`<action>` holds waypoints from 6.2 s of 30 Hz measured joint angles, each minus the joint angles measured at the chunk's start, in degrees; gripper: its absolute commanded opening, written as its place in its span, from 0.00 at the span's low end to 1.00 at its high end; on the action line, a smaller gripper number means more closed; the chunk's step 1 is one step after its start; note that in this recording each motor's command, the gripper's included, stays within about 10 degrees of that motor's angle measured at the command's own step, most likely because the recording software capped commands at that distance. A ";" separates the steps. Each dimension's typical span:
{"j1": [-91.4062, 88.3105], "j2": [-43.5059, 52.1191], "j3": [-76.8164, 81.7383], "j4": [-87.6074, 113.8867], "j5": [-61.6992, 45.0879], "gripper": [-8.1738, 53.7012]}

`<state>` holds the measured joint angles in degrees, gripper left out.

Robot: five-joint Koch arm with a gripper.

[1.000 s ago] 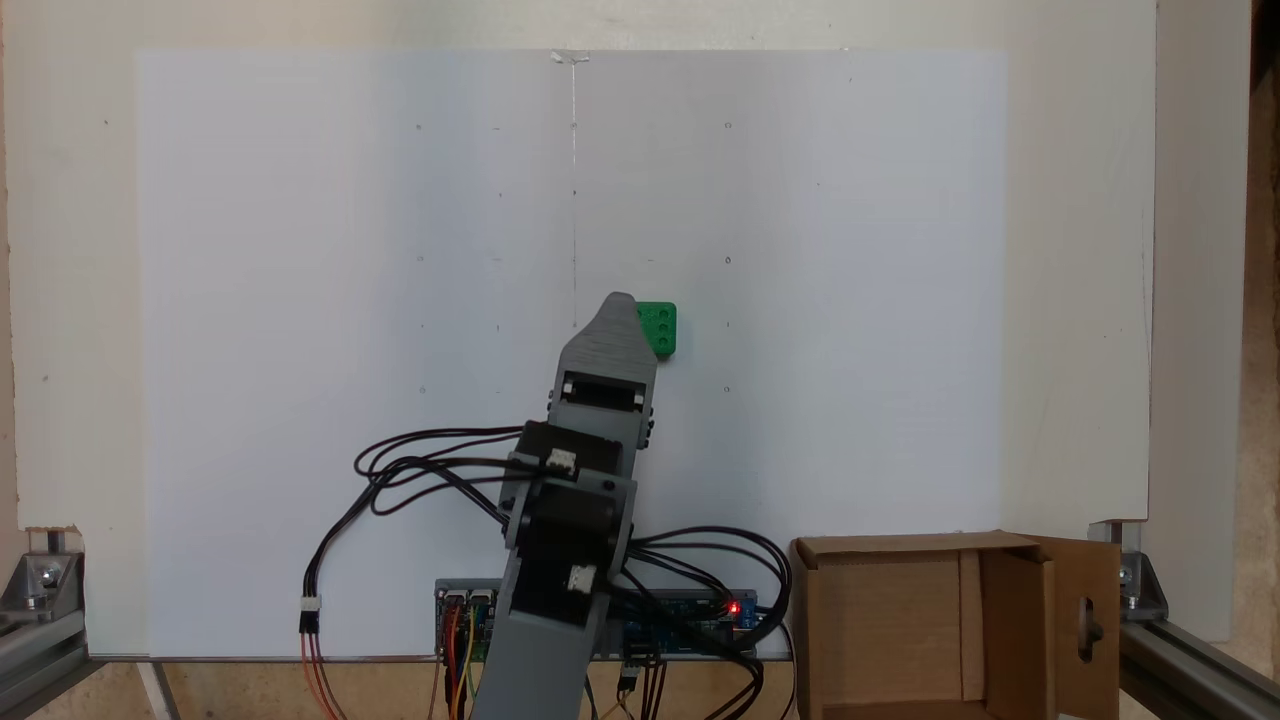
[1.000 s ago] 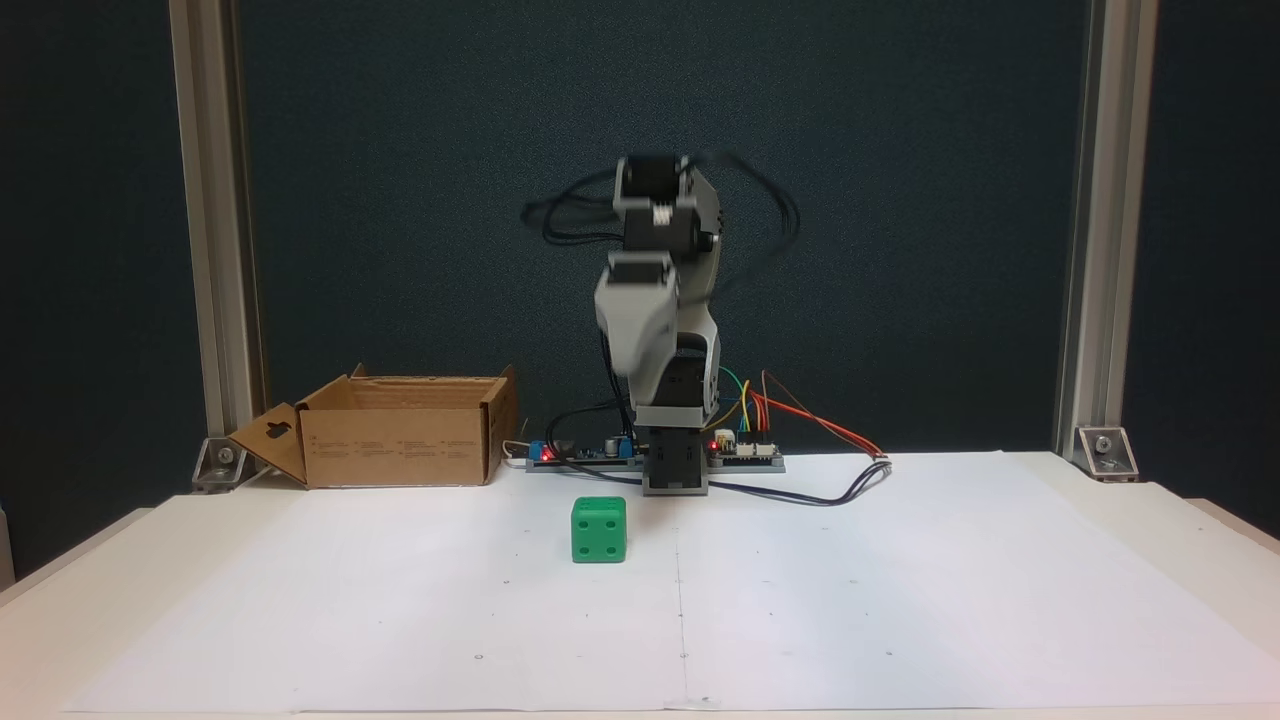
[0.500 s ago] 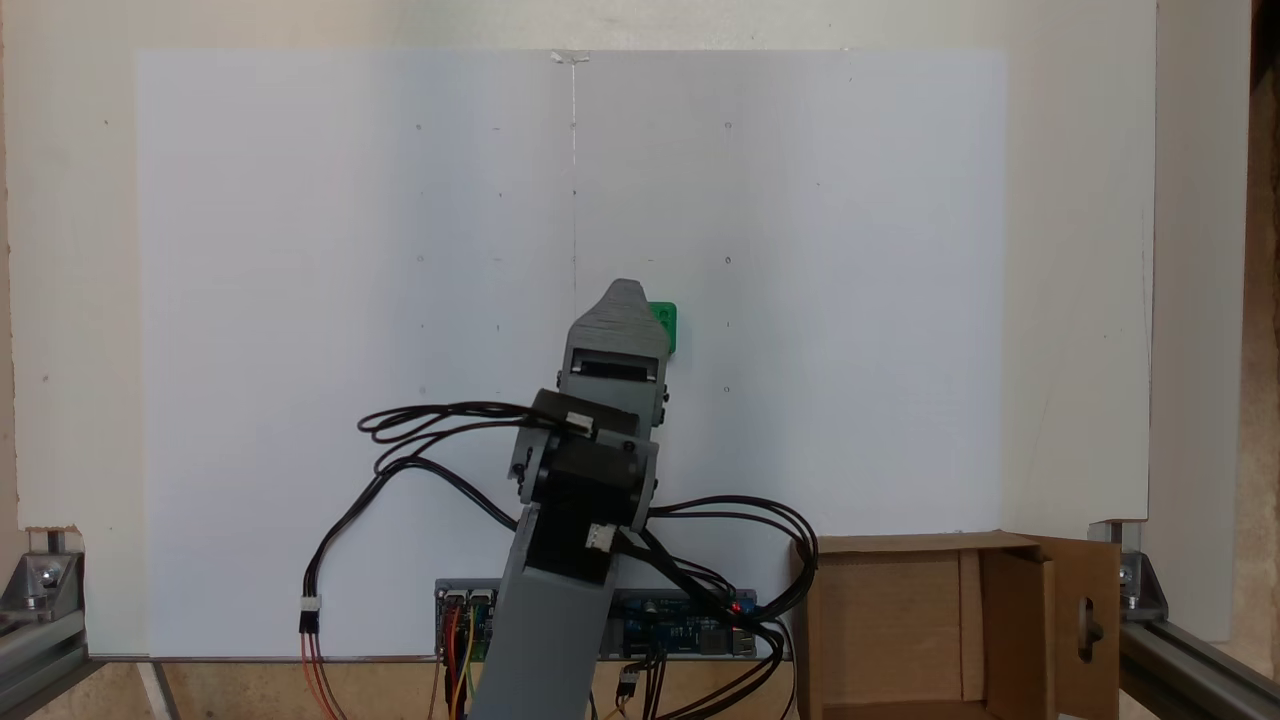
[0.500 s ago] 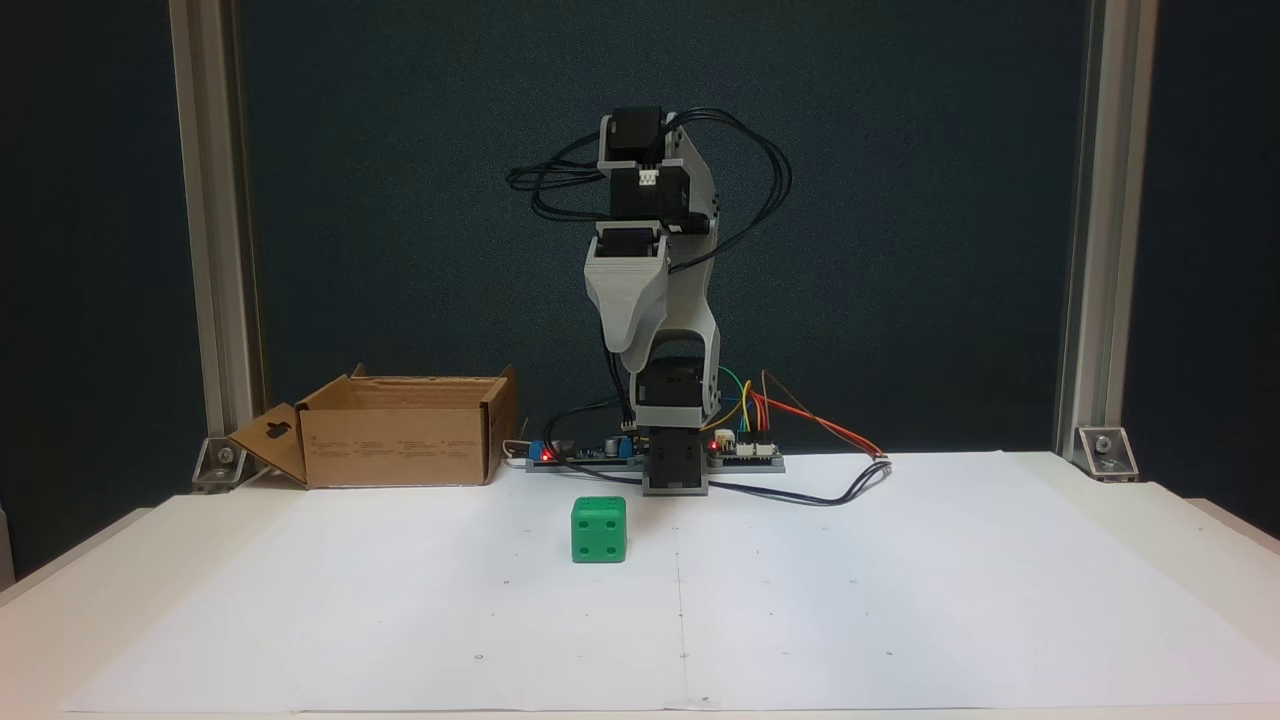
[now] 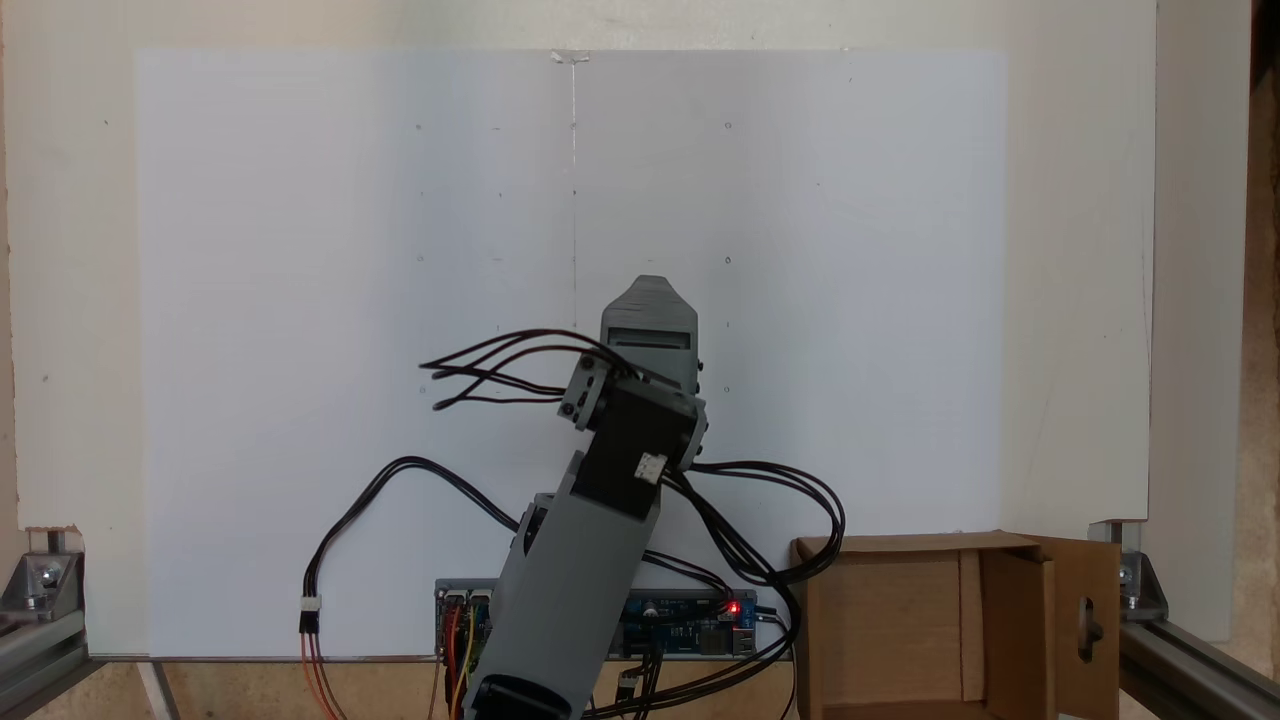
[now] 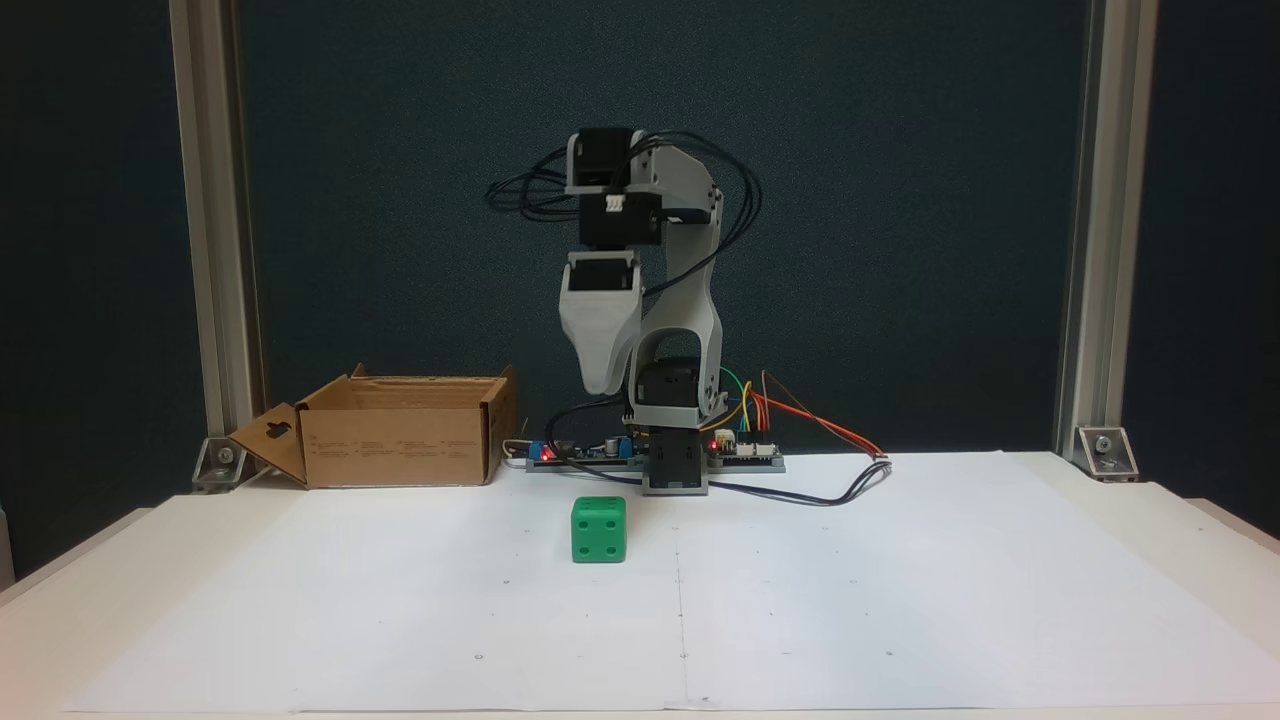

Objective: Grasp a green dice and put it in the bin.

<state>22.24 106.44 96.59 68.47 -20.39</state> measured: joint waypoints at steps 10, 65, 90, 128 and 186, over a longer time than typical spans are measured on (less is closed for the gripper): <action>0.18 -4.83 -0.09 -1.23 0.00 0.87; -0.26 -12.83 10.72 -13.97 0.00 0.87; -0.35 -14.06 19.78 -27.51 0.09 0.86; -0.09 -17.58 23.29 -33.84 0.09 0.83; 18.72 -12.30 -18.19 3.25 9.40 0.33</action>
<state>40.96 94.13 78.40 71.72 -10.99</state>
